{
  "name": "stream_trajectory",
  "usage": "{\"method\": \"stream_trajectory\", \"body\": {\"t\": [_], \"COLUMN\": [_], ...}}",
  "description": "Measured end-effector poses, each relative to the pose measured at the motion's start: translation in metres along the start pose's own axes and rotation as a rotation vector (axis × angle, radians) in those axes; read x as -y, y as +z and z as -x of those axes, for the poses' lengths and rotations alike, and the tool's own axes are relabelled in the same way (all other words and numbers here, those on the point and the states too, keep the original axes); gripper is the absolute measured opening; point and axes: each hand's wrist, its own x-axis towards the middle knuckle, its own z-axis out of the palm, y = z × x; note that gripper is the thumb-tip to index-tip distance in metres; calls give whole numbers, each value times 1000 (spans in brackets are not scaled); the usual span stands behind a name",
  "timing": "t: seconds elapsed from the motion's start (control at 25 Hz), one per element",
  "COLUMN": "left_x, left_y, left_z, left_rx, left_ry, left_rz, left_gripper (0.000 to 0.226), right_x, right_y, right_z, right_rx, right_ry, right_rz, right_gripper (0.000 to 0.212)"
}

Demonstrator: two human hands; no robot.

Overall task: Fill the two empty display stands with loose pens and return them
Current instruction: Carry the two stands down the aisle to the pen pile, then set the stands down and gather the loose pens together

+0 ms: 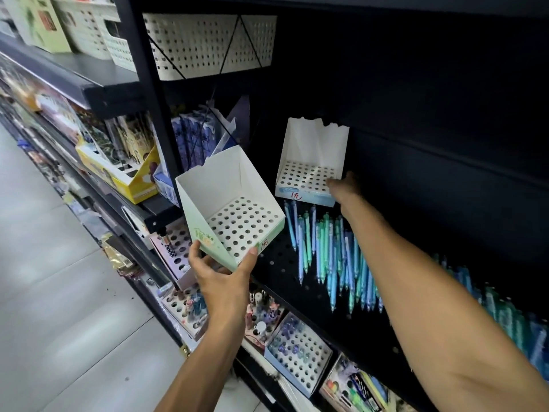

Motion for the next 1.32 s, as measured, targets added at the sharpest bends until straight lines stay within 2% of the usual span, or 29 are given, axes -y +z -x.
{"method": "stream_trajectory", "body": {"t": [0.2,0.28,0.36,0.44,0.48,0.56,0.68,0.76,1.0,1.16,1.24,1.32], "left_x": [1,-6,-18,-30,-35,-41,-45,-42,-21,-8,-2,-2], "left_y": [-6,-12,-23,-31,-31,-19,20,49,91,99,100,96], "left_z": [-2,5,24,47,55,60,48,36,2,-12,-15,-11], "left_rx": [23,18,-29,-19,33,246,600,741,801,856,887,901], "left_ry": [-10,-1,91,288,386,484,538,578,699,607,637,681], "left_rz": [-46,-115,-210,-205,-203,-287,-556,-728,-1039,-1164,-1203,-1177], "left_gripper": [105,109,101,83,74,67,68,74,83,91,98,96], "right_x": [-8,-8,-11,-20,-26,-40,-52,-58,-93,-124,-142,-157], "right_y": [-31,-49,-64,-79,-85,-93,-95,-99,-143,-194,-218,-236], "right_z": [13,26,43,64,74,93,121,141,197,224,236,242], "right_rx": [115,134,167,164,151,121,57,6,-158,-360,-427,-460], "right_ry": [-80,-145,-206,-234,-238,-247,-330,-365,-227,-50,40,100], "right_rz": [236,368,483,547,575,661,817,879,913,907,889,889], "right_gripper": [78,83,84,83,83,85,87,87,80,75,81,88]}}
